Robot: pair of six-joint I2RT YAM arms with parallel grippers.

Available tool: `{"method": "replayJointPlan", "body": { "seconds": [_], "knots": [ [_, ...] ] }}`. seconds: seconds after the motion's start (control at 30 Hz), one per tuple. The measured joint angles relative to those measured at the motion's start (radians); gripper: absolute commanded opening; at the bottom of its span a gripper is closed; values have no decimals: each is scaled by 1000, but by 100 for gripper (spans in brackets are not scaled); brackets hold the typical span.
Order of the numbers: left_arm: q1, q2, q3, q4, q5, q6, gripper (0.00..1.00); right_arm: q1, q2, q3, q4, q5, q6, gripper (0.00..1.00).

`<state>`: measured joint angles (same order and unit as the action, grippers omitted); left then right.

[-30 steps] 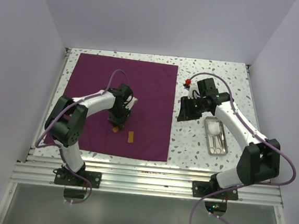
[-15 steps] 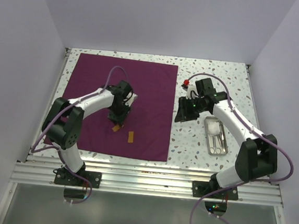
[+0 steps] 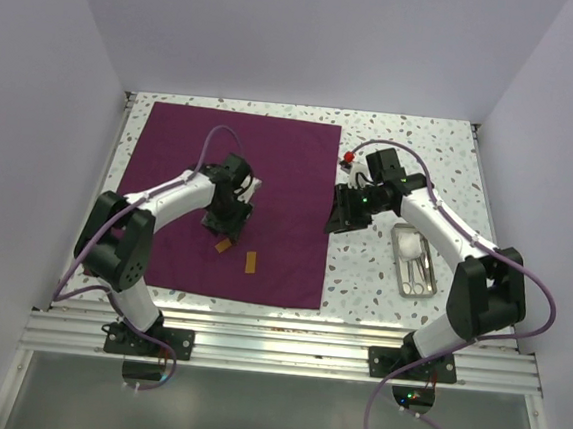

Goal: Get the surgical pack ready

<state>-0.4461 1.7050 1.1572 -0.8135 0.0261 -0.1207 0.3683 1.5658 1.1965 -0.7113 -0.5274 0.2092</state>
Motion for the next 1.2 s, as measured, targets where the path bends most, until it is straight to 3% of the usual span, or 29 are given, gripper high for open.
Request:
{"method": "replayJointPlan", "body": {
  "seconds": [0.73,1.2],
  "knots": [
    [-39,68,-34,62,-68,0,55,0,0,0,0,0,-1,39],
    [-40,77,-43,72,-72,0,36,0,0,0,0,0,-4,38]
  ]
}}
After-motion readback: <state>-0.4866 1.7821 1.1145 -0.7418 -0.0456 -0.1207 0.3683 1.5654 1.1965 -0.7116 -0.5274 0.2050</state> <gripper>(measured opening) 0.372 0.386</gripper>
